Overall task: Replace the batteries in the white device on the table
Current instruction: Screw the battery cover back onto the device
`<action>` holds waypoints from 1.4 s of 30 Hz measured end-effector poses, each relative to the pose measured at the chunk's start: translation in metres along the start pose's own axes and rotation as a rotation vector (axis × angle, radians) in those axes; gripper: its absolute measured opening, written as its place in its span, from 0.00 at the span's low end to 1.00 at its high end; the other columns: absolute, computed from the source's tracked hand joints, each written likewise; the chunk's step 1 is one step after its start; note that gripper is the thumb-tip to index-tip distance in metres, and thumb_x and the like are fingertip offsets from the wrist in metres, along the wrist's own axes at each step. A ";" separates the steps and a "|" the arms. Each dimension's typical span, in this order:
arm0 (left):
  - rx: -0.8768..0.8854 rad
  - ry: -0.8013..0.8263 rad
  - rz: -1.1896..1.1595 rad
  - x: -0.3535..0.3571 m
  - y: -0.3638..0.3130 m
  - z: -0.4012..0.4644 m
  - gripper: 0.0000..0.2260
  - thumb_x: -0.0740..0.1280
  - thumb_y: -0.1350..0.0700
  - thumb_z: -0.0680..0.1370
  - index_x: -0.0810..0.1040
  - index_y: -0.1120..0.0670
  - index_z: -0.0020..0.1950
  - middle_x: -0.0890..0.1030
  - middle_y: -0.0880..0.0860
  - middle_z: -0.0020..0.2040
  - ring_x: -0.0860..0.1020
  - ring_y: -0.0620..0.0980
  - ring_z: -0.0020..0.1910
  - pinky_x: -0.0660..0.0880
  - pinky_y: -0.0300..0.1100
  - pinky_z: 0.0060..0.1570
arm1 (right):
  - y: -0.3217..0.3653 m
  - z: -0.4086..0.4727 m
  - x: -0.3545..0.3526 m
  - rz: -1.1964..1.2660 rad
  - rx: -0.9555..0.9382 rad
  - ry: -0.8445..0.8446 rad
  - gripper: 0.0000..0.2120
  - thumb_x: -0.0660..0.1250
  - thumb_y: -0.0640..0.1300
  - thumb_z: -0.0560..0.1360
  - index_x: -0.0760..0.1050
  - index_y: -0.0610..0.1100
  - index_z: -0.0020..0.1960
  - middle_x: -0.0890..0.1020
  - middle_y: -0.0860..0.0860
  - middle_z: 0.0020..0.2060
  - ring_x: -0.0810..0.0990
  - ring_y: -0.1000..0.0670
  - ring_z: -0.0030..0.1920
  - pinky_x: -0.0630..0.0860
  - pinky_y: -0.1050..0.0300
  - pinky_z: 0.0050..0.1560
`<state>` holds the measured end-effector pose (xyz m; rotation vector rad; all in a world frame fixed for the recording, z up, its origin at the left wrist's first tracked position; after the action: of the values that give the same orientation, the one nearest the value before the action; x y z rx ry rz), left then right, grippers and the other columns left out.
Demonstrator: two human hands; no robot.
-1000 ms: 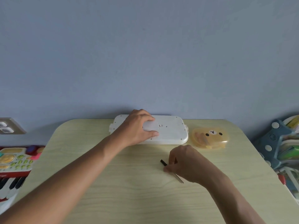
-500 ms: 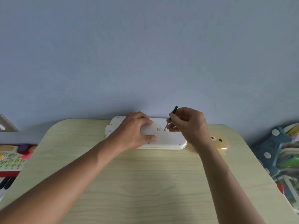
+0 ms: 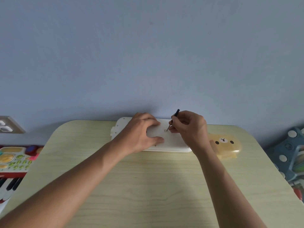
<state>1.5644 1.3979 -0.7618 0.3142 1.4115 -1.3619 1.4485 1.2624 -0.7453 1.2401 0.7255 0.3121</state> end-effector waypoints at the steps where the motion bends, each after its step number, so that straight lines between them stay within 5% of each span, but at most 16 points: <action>1: 0.000 0.000 0.001 0.000 0.000 0.000 0.28 0.77 0.40 0.69 0.80 0.50 0.65 0.76 0.42 0.63 0.67 0.41 0.66 0.59 0.30 0.62 | -0.001 0.000 0.000 -0.008 -0.004 0.002 0.04 0.69 0.37 0.76 0.82 0.37 0.45 0.87 0.46 0.34 0.87 0.48 0.34 0.86 0.52 0.43; 13: -0.038 0.045 -0.024 -0.003 -0.002 0.004 0.24 0.76 0.41 0.71 0.81 0.49 0.64 0.78 0.42 0.61 0.71 0.42 0.65 0.65 0.34 0.61 | 0.008 -0.003 0.002 -0.077 -0.103 0.037 0.03 0.71 0.38 0.75 0.83 0.40 0.44 0.86 0.47 0.33 0.86 0.50 0.35 0.85 0.50 0.43; 19: -0.095 -0.172 -0.528 -0.023 -0.029 0.024 0.11 0.79 0.51 0.71 0.85 0.50 0.51 0.85 0.47 0.44 0.83 0.43 0.44 0.79 0.34 0.47 | 0.010 -0.003 0.005 -0.117 -0.138 0.026 0.06 0.70 0.42 0.75 0.83 0.45 0.40 0.85 0.50 0.30 0.85 0.50 0.31 0.84 0.44 0.42; 24: -0.056 -0.218 -0.569 -0.020 -0.039 0.038 0.05 0.80 0.58 0.70 0.86 0.56 0.40 0.86 0.49 0.36 0.84 0.43 0.35 0.76 0.30 0.37 | 0.010 -0.003 0.003 -0.139 -0.134 0.020 0.08 0.73 0.45 0.74 0.81 0.42 0.39 0.85 0.50 0.29 0.84 0.49 0.31 0.83 0.45 0.38; 32: -0.005 -0.092 -0.579 -0.011 -0.038 0.041 0.05 0.74 0.62 0.76 0.87 0.54 0.48 0.88 0.47 0.45 0.85 0.43 0.45 0.81 0.36 0.48 | -0.006 -0.005 0.004 0.117 0.027 0.091 0.03 0.73 0.38 0.74 0.86 0.42 0.45 0.87 0.46 0.38 0.79 0.54 0.31 0.74 0.61 0.31; 35: -0.039 -0.109 -0.627 -0.011 -0.036 0.041 0.04 0.79 0.59 0.71 0.87 0.54 0.44 0.86 0.49 0.42 0.85 0.49 0.39 0.82 0.42 0.44 | -0.007 -0.004 0.006 0.115 0.028 0.052 0.03 0.75 0.39 0.73 0.85 0.40 0.42 0.84 0.41 0.34 0.77 0.53 0.31 0.74 0.60 0.31; 38: -0.056 -0.185 -0.661 -0.014 -0.033 0.040 0.04 0.79 0.60 0.70 0.86 0.57 0.41 0.85 0.52 0.39 0.83 0.54 0.35 0.79 0.37 0.38 | -0.007 -0.004 0.010 0.135 0.036 0.057 0.04 0.76 0.41 0.73 0.84 0.40 0.43 0.82 0.38 0.33 0.76 0.52 0.32 0.74 0.60 0.32; 42: -0.048 -0.162 -0.709 -0.012 -0.031 0.037 0.04 0.75 0.64 0.74 0.87 0.56 0.45 0.87 0.50 0.42 0.85 0.46 0.41 0.78 0.31 0.40 | -0.005 -0.007 0.016 0.147 0.039 0.148 0.04 0.73 0.40 0.75 0.87 0.44 0.47 0.85 0.39 0.39 0.74 0.54 0.34 0.73 0.61 0.34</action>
<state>1.5629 1.3638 -0.7258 -0.3632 1.4739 -1.8617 1.4552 1.2757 -0.7561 1.3199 0.7714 0.5177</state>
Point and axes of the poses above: each hand's wrist, its own z-axis towards the middle knuckle, its own x-axis out of the palm, y = z × x, the point moved 7 cm from there along z, towards the middle knuckle
